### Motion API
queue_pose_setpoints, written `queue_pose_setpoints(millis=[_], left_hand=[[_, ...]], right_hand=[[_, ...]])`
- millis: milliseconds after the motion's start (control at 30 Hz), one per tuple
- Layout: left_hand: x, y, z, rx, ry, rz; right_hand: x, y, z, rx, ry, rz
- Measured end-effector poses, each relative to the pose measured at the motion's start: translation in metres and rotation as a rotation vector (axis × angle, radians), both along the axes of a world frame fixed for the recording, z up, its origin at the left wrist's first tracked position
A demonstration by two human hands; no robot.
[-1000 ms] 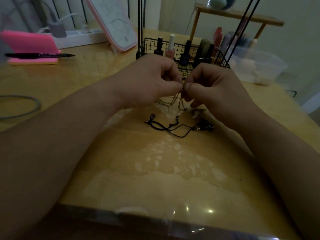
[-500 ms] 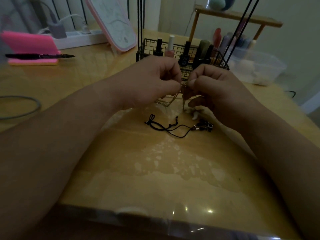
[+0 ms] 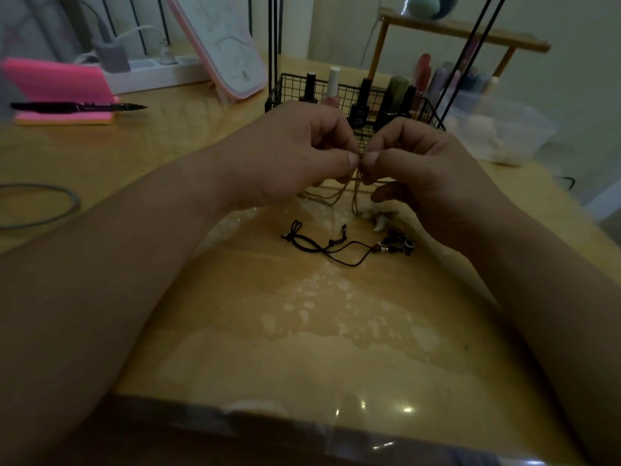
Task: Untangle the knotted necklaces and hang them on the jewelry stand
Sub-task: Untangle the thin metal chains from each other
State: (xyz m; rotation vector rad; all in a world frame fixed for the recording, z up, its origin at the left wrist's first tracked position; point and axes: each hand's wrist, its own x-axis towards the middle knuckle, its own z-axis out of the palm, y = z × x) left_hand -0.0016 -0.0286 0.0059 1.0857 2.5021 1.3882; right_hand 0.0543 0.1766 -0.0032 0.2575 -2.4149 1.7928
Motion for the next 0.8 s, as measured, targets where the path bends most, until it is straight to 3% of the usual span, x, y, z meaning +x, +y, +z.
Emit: queue_pose_setpoints(millis=[500, 800], left_hand=[[-0.0026, 0.0021, -0.003, -0.017, -0.082, 0.046], [0.0025, 0.0044, -0.0001, 0.066, -0.196, 0.038]], right_hand=[[0.0026, -0.0039, -0.0038, 0.252, 0.133, -0.053], [0.0035, -0.0056, -0.0041, 0.294, 0.114, -0.058]])
